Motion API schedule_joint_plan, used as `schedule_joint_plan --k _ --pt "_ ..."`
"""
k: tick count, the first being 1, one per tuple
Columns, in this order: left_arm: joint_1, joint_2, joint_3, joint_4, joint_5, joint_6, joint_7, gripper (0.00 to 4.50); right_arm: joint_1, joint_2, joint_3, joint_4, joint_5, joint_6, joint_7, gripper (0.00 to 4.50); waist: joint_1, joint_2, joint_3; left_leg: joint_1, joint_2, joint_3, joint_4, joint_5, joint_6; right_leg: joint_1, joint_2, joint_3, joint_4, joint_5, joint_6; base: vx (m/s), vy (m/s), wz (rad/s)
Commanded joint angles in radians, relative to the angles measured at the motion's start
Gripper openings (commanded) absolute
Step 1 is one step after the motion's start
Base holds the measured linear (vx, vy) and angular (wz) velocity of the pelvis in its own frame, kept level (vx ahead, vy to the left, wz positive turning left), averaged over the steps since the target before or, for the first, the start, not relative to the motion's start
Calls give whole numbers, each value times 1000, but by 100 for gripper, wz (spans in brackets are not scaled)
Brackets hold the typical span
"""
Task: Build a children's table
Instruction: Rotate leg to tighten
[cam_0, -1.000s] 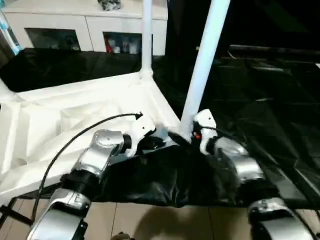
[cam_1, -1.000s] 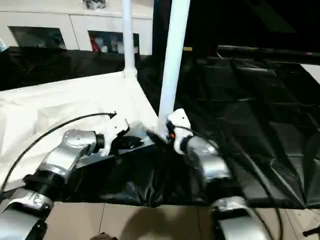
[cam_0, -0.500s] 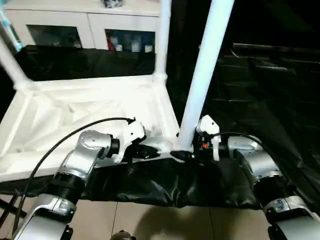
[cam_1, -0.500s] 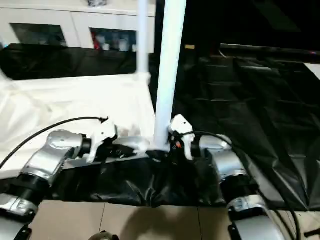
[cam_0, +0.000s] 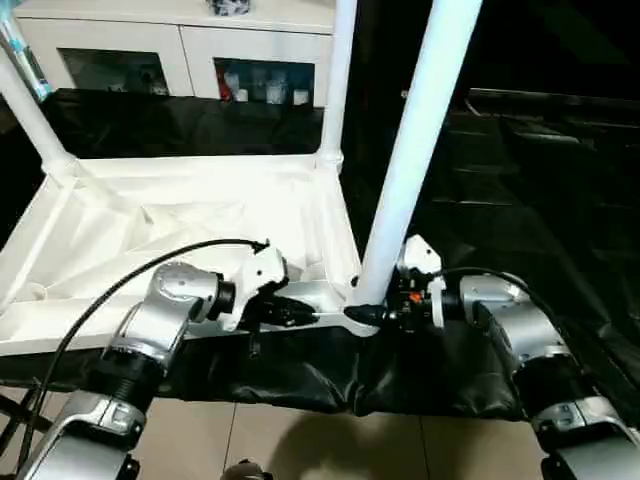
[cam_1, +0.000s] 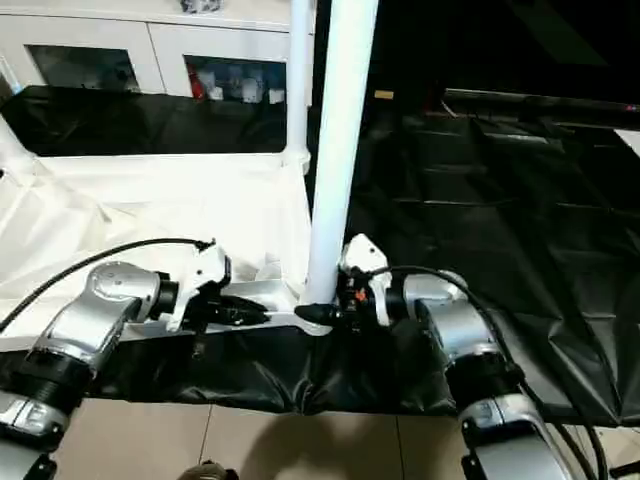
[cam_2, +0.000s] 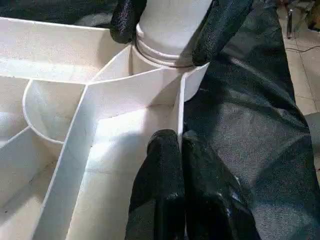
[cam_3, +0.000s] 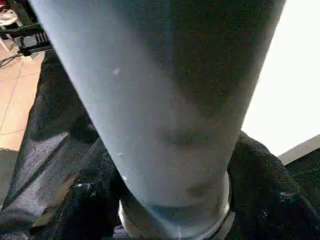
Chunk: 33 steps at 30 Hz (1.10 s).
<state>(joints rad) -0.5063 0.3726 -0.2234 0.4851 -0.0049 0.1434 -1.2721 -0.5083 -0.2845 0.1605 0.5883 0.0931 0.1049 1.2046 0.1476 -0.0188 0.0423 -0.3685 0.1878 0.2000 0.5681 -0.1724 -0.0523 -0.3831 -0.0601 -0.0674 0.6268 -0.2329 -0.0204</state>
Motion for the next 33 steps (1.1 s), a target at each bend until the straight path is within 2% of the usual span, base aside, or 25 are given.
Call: schedule_joint_plan --k 1,2,3,4,5,6,7,8,9,10,12,14,15,16,17,20,21,22,24,25,26,27,30,31,33 --pt "-2 -60 20 -15 -41 -11 85 0 28 52 55 -8 8 6 5 256 -1 -8 -55 15 59 -26 -49 -117 68 41 -98 54 -70 -36 -208 0 0 0" --pt "-4 -79 33 -6 -40 2 129 0 29 69 44 14 -4 0 -47 256 -5 -7 -53 15 60 -26 -51 -127 61 39 -99 55 -72 -54 -208 0 0 0" --pt "-19 -105 40 25 -16 -3 205 0 21 104 30 64 -35 -23 -158 256 -8 -14 -51 16 59 -27 -53 -141 52 38 -101 56 -76 -92 -204 0 0 0" --pt "-35 -137 43 50 9 -1 283 0 14 148 8 96 -42 -17 -261 256 -12 -16 -49 17 59 -27 -55 -151 44 36 -102 57 -79 -117 -201 0 0 0" --pt "-46 -159 47 63 20 13 332 0 9 177 -6 110 -40 -5 -317 255 -17 -13 -42 22 57 -29 -61 -186 24 32 -103 58 -90 -199 -190 0 0 0" --pt "-53 -173 48 74 27 20 362 0 7 195 -12 116 -37 1 -343 255 -18 -15 -42 24 56 -33 -63 -223 7 36 -109 57 -98 -293 -167 0 0 0" --pt "-56 -177 49 77 30 22 372 0 6 201 -14 118 -36 3 -351 255 -20 -15 -41 25 57 -33 -64 -231 3 35 -109 59 -101 -319 -156 0 0 0" --pt "-74 -206 48 101 47 30 432 0 3 240 -18 125 -36 -1 -397 255 -20 -12 -38 31 58 -33 -67 -257 -1 28 -107 61 -108 -355 -143 0 0 0" --pt "-74 -207 48 101 47 30 434 0 3 241 -18 125 -36 -2 -398 255 -22 -13 -36 33 57 -36 -69 -281 -5 28 -109 63 -111 -386 -134 0 0 0" --pt "-95 -241 52 125 55 35 494 0 -17 287 -30 150 -40 -1 -480 255 -20 -3 -38 35 58 -38 -69 -285 -9 29 -112 64 -111 -390 -132 0 0 0" --pt "-112 -268 52 144 63 35 542 0 -40 326 -43 181 -52 -1 -572 255 -28 -8 -41 37 58 -38 -73 -280 -21 28 -109 64 -109 -362 -137 0 0 0" --pt "-120 -286 47 154 75 22 561 0 -60 356 -43 211 -76 -18 -643 255 -30 0 -45 32 58 -38 -71 -256 -16 32 -107 65 -103 -290 -148 0 0 0" --pt "-126 -297 39 159 88 7 557 0 -69 378 -43 225 -83 -45 -650 255 -32 -2 -47 30 56 -35 -69 -234 -10 33 -106 65 -99 -240 -156 0 0 0" --pt "-126 -296 29 159 96 -4 545 0 -70 379 -41 226 -88 -57 -652 290 -32 -3 -47 28 54 -34 -66 -220 2 36 -107 65 -98 -213 -160 0 0 0" --pt "-125 -292 22 157 99 -8 530 0 -70 378 -45 227 -83 -59 -646 310 -30 1 -48 27 54 -34 -65 -214 8 37 -109 66 -98 -204 -161 0 0 0" --pt "-121 -281 16 153 101 -17 507 0 -66 368 -56 217 -63 -51 -616 334 -30 0 -50 23 54 -33 -65 -185 24 41 -104 64 -92 -149 -168 0 0 0" --pt "-122 -273 15 156 101 -25 501 0 -65 360 -64 211 -52 -49 -598 353 -31 1 -49 23 54 -33 -65 -187 30 42 -104 63 -92 -140 -173 0 0 0" --pt "-122 -267 15 158 101 -31 499 0 -66 352 -65 209 -50 -51 -593 353 -31 1 -48 24 55 -33 -66 -192 30 41 -104 63 -93 -150 -173 0 0 0" --pt "-119 -252 18 157 98 -52 481 0 -68 327 -65 211 -56 -68 -579 375 -31 -1 -46 26 57 -34 -68 -221 23 40 -106 63 -97 -200 -168 0 0 0" --pt "-112 -237 24 149 91 -61 449 0 -73 294 -63 220 -71 -95 -564 388 -31 -4 -46 25 57 -34 -69 -226 22 40 -106 63 -99 -211 -165 0 0 0" --pt "-112 -237 24 149 91 -61 449 0 -73 294 -63 220 -71 -95 -564 388 -31 -3 -46 24 58 -35 -69 -224 23 41 -107 63 -97 -210 -165 0 0 0" --pt "-99 -219 26 128 73 -66 395 0 -74 255 -61 221 -74 -123 -508 388 -30 -7 -48 23 57 -33 -67 -210 27 42 -107 63 -96 -193 -166 0 0 0" --pt "-81 -198 20 99 55 -67 331 0 -77 218 -61 214 -69 -135 -450 388 -28 -6 -52 18 56 -32 -62 -167 44 45 -106 63 -88 -126 -179 0 0 0" --pt "-77 -193 18 93 51 -67 316 0 -78 210 -62 211 -65 -135 -436 388 -28 -9 -54 14 55 -31 -58 -135 57 48 -105 61 -80 -73 -187 0 0 0" --pt "-61 -171 9 66 35 -66 254 0 -83 178 -63 193 -46 -128 -364 388 -25 -8 -58 11 55 -28 -51 -92 83 46 -100 59 -70 8 -204 0 0 0"
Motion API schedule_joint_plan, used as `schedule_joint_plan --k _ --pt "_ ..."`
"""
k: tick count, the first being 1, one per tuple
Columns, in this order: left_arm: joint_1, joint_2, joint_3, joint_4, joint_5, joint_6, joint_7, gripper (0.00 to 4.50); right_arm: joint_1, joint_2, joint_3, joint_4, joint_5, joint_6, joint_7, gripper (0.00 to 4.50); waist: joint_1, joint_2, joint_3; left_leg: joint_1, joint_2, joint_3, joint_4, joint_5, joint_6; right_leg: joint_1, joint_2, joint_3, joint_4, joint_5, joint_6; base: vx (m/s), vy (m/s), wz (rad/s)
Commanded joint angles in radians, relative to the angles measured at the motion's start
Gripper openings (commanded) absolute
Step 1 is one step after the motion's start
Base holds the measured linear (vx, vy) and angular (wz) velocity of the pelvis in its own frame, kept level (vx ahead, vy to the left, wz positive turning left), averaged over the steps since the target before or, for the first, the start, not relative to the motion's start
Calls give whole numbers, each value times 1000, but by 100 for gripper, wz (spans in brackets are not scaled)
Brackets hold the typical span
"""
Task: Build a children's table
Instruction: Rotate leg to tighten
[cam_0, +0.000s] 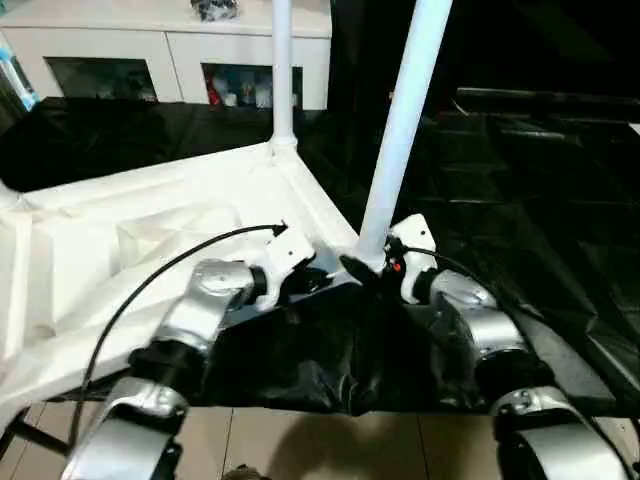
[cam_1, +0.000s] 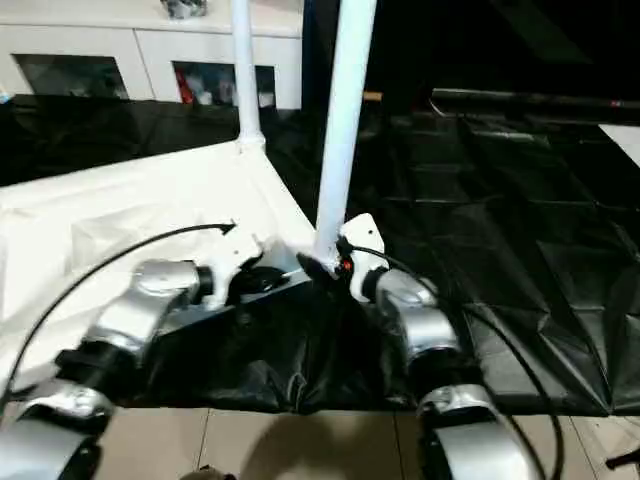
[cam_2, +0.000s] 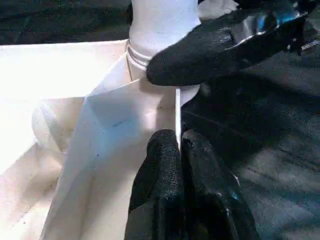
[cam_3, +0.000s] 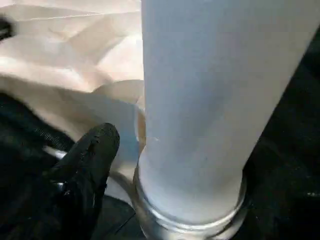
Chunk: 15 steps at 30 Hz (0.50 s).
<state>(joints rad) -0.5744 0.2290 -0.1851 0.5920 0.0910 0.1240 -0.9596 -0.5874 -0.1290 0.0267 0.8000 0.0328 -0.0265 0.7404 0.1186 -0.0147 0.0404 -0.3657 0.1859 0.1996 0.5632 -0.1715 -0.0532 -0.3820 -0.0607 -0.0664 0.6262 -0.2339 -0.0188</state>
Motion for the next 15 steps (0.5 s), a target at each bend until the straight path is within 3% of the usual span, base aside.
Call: schedule_joint_plan --k 1,4,6,15 --pt "14 -17 -32 -49 -66 -55 -81 0 -3 8 73 -31 25 17 144 388 5 -13 -57 7 57 -27 -44 -81 92 45 -98 57 -65 35 -211 0 0 0" --pt "23 0 -31 -61 -80 -52 -119 0 2 -31 89 -55 39 26 258 388 11 -12 -53 7 59 -23 -42 -103 111 42 -95 53 -67 26 -220 0 0 0" --pt "33 17 -36 -81 -95 -40 -170 0 18 -65 115 -89 51 39 357 373 19 -11 -52 9 62 -24 -44 -123 97 40 -98 53 -71 -24 -214 0 0 0" --pt "57 65 -44 -131 -121 -11 -269 0 49 -129 154 -157 83 98 545 316 28 -14 -51 10 62 -25 -45 -126 86 38 -98 53 -72 -54 -211 0 0 0"
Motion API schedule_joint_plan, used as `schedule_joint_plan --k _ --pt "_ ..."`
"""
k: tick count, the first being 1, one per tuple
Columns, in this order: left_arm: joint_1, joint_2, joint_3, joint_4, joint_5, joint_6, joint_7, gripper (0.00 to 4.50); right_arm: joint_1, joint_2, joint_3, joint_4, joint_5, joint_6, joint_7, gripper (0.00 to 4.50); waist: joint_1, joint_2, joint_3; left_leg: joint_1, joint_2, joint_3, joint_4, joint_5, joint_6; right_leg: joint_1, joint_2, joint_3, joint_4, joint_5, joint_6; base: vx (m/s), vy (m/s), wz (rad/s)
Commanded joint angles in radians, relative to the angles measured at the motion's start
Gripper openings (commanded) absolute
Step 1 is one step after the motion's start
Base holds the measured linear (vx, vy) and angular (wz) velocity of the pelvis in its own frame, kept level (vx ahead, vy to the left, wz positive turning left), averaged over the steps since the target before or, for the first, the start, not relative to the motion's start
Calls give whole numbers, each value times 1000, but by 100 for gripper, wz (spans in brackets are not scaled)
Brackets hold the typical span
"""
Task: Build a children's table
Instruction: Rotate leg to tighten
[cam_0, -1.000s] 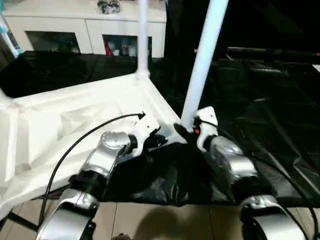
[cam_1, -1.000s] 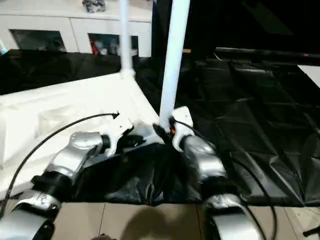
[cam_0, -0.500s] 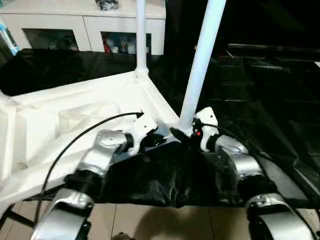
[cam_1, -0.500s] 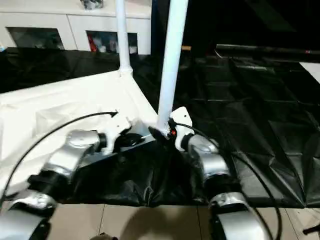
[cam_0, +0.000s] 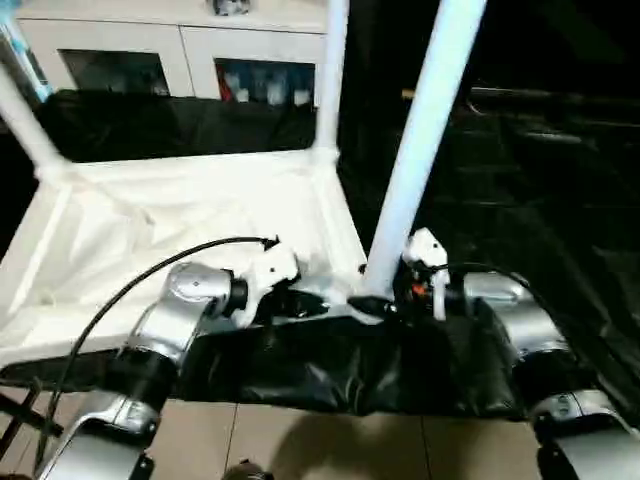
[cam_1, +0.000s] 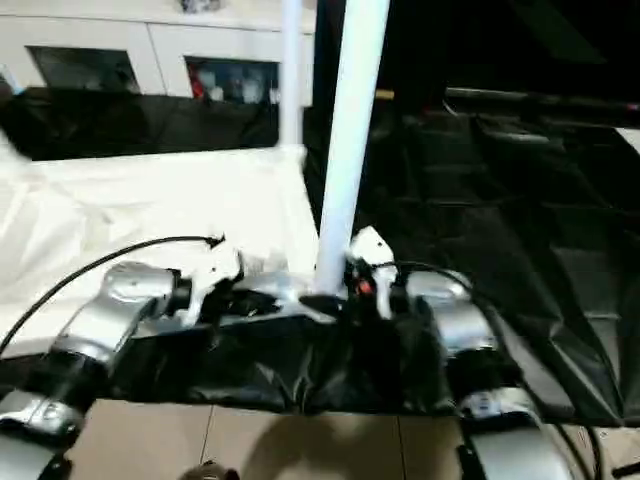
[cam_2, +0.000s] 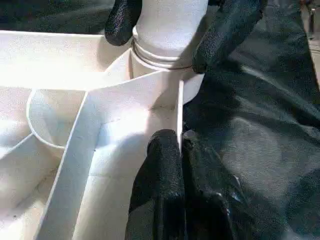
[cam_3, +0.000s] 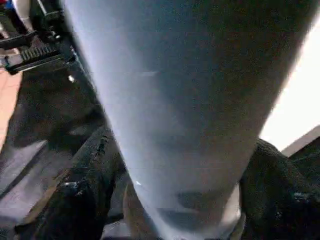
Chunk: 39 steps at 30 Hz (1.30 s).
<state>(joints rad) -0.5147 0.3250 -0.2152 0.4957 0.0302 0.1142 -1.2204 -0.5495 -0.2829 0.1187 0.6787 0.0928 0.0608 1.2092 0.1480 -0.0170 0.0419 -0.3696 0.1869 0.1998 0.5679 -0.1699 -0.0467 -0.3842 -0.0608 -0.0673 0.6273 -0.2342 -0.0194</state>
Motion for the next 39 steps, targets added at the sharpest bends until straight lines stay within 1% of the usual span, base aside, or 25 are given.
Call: schedule_joint_plan --k 1,3,6,8,14,15,16,17,19,20,21,22,23,24,26,27,30,31,32,33,34,35,37,38,39 --pt "5 -13 -17 -55 -69 14 -50 0 15 15 74 -52 28 26 107 307 -1 -15 -53 14 61 -25 -49 -127 77 42 -98 54 -72 -58 -210 0 0 0" --pt "8 -6 -19 -62 -73 20 -66 0 16 12 78 -58 28 30 116 284 0 -13 -53 13 61 -25 -49 -124 81 40 -98 54 -72 -55 -209 0 0 0" --pt "14 16 -26 -77 -83 39 -101 0 27 9 92 -83 26 47 143 273 0 -15 -53 13 61 -25 -49 -116 78 40 -96 54 -69 -43 -212 0 0 0" --pt "13 18 -25 -76 -83 40 -98 0 33 10 99 -91 23 48 144 254 -1 -14 -53 13 60 -25 -49 -112 78 40 -96 54 -69 -35 -213 0 0 0" --pt "-2 0 -9 -44 -60 33 -35 0 60 32 107 -118 18 47 108 251 1 -15 -53 14 60 -25 -49 -118 70 41 -98 54 -71 -50 -208 0 0 0" --pt "-25 -26 5 0 -37 25 55 0 63 68 92 -96 2 38 14 251 0 -15 -51 15 60 -25 -50 -125 65 38 -98 55 -73 -62 -206 0 0 0" --pt "-36 -38 11 20 -28 21 92 0 62 86 85 -82 -7 38 -36 251 -2 -16 -49 15 59 -25 -52 -132 60 37 -98 55 -76 -79 -202 0 0 0" --pt "-57 -61 21 55 -14 20 155 0 58 119 74 -49 -32 31 -138 251 -6 -17 -48 16 56 -27 -53 -139 47 38 -101 57 -80 -115 -191 0 0 0" --pt "-71 -75 24 74 -3 17 196 0 50 140 63 -21 -47 29 -210 251 -11 -16 -46 20 58 -30 -59 -175 18 36 -104 56 -88 -200 -176 0 0 0" --pt "-92 -101 28 100 9 19 247 0 32 180 37 31 -64 36 -345 248 -14 -12 -43 24 58 -32 -63 -203 4 33 -105 59 -95 -244 -169 0 0 0" --pt "-112 -128 30 126 21 20 304 0 9 217 10 82 -71 58 -466 246 -19 -12 -42 25 58 -35 -67 -227 -11 34 -107 59 -97 -285 -161 0 0 0" --pt "-125 -145 34 144 29 20 345 0 -7 242 -6 117 -75 69 -548 245 -23 -12 -42 24 57 -35 -68 -233 -19 33 -107 60 -98 -297 -159 0 0 0" --pt "-127 -148 34 147 29 21 350 0 -9 245 -8 120 -76 70 -557 245 -26 -10 -44 28 59 -38 -70 -243 -31 33 -107 60 -99 -300 -156 0 0 0" --pt "-132 -157 35 155 30 21 364 0 -14 253 -12 131 -77 73 -584 244 -27 -11 -45 28 59 -37 -69 -243 -32 34 -108 61 -98 -289 -158 0 0 0" --pt "-150 -196 38 182 35 15 422 0 -34 294 -24 160 -81 63 -672 244 -31 -6 -45 30 58 -34 -67 -240 -22 31 -106 64 -97 -240 -165 0 0 0" --pt "-152 -207 36 187 37 15 433 0 -39 311 -23 162 -85 59 -696 244 -31 -9 -47 27 55 -34 -65 -227 -15 37 -106 63 -95 -217 -167 0 0 0" --pt "-157 -222 22 206 50 -6 430 0 -41 353 -23 154 -88 30 -693 244 -30 -10 -48 24 55 -32 -63 -202 0 38 -105 63 -93 -185 -164 0 0 0" --pt "-158 -223 19 210 52 -13 426 0 -41 361 -27 154 -82 24 -688 279 -29 -11 -49 21 55 -32 -62 -191 8 40 -105 64 -91 -170 -163 0 0 0" --pt "-157 -222 14 213 55 -22 417 0 -43 362 -28 155 -79 14 -687 279 -29 -9 -48 22 55 -32 -63 -186 13 39 -104 63 -91 -162 -164 0 0 0" --pt "-152 -217 7 209 54 -31 396 0 -43 359 -30 153 -71 11 -678 300 -29 -9 -48 21 55 -31 -63 -189 15 40 -104 63 -91 -163 -166 0 0 0" --pt "-152 -217 7 209 54 -32 395 0 -43 359 -30 153 -71 11 -678 300 -29 -9 -47 22 56 -32 -64 -194 15 39 -104 62 -92 -171 -165 0 0 0" --pt "-148 -212 3 205 53 -38 383 0 -45 351 -28 152 -65 8 -666 317 -30 -8 -46 23 56 -32 -66 -202 13 38 -104 62 -94 -184 -163 0 0 0" --pt "-141 -198 1 198 48 -48 356 0 -46 328 -23 143 -58 2 -631 324 -30 -7 -46 24 58 -33 -67 -213 9 37 -105 63 -94 -192 -165 0 0 0" --pt "-136 -193 0 192 44 -51 341 0 -46 320 -20 139 -59 -1 -620 343 -31 -10 -46 24 58 -33 -67 -215 9 38 -104 63 -94 -193 -165 0 0 0" --pt "-126 -182 -1 178 35 -56 310 0 -46 302 -16 131 -63 -7 -597 351 -31 -9 -47 22 58 -33 -66 -211 12 40 -106 63 -93 -189 -166 0 0 0"
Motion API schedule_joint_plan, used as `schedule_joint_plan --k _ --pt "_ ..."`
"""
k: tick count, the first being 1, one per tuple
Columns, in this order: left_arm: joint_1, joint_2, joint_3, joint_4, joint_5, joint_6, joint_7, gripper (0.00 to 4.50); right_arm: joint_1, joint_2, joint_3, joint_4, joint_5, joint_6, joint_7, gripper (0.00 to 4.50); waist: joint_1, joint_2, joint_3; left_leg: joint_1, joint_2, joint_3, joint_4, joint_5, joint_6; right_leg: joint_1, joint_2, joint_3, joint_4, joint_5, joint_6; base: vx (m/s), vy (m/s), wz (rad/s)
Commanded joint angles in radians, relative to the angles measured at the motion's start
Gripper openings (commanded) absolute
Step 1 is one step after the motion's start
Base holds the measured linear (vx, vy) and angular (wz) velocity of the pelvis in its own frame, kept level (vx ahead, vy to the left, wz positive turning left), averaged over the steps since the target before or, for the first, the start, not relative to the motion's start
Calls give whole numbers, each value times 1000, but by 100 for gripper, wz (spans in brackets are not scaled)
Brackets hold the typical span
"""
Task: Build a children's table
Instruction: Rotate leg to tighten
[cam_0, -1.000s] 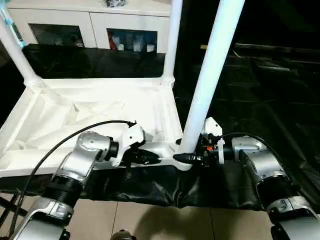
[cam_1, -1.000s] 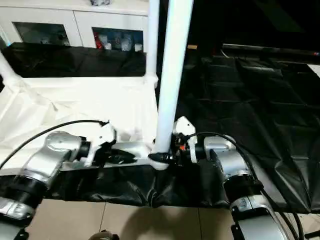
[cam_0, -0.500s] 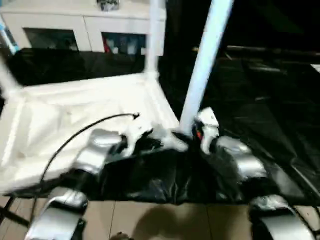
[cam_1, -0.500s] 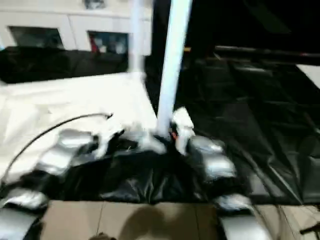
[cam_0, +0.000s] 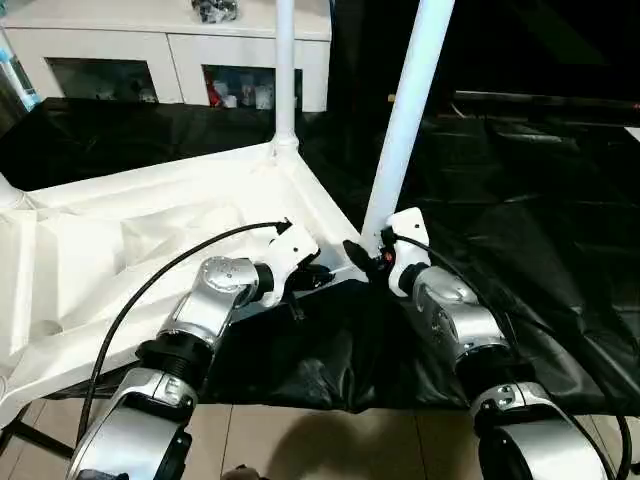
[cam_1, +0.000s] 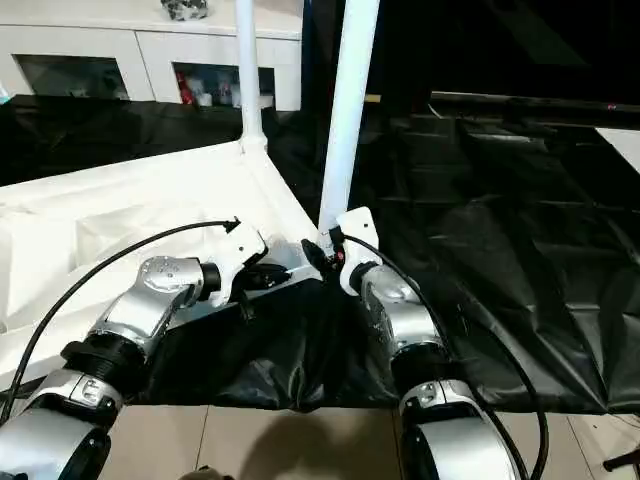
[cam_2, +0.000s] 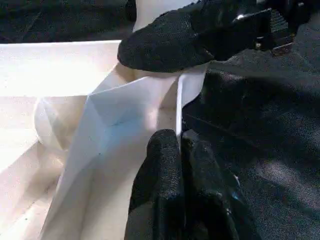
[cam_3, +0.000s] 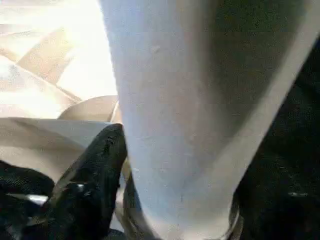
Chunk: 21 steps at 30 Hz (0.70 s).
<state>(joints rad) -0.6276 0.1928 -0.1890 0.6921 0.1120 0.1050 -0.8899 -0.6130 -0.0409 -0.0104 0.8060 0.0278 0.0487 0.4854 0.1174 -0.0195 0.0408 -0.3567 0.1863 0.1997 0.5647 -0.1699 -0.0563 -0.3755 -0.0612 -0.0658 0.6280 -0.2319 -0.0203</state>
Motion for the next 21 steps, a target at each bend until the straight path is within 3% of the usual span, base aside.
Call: schedule_joint_plan --k 1,3,6,17,18,21 --pt "2 -33 -29 -42 -63 -57 -76 0 19 33 122 -13 0 -5 177 351 0 -7 -46 9 58 -33 -62 -206 24 31 -105 61 -93 -183 -165 0 0 0" --pt "17 -17 -32 -65 -78 -60 -125 0 23 6 130 -27 -1 -17 229 351 3 -8 -52 2 58 -31 -56 -155 44 38 -104 61 -83 -94 -175 0 0 0" --pt "38 17 -40 -100 -95 -62 -198 0 30 -47 145 -51 5 -45 345 351 5 -5 -54 0 58 -26 -48 -110 76 36 -98 56 -71 11 -205 0 0 0" --pt "74 118 -45 -182 -157 -1 -406 0 80 -215 232 -185 60 -3 756 351 26 -11 -52 1 61 -24 -45 -120 90 33 -97 53 -71 -38 -206 0 0 0" --pt "76 123 -46 -186 -158 2 -414 0 83 -219 235 -192 64 3 772 327 27 -10 -51 1 62 -25 -46 -121 89 32 -96 53 -71 -43 -207 0 0 0" --pt "83 141 -48 -199 -165 17 -453 0 93 -238 251 -225 76 33 839 315 29 -9 -51 3 62 -25 -47 -126 83 31 -97 53 -73 -54 -210 0 0 0"
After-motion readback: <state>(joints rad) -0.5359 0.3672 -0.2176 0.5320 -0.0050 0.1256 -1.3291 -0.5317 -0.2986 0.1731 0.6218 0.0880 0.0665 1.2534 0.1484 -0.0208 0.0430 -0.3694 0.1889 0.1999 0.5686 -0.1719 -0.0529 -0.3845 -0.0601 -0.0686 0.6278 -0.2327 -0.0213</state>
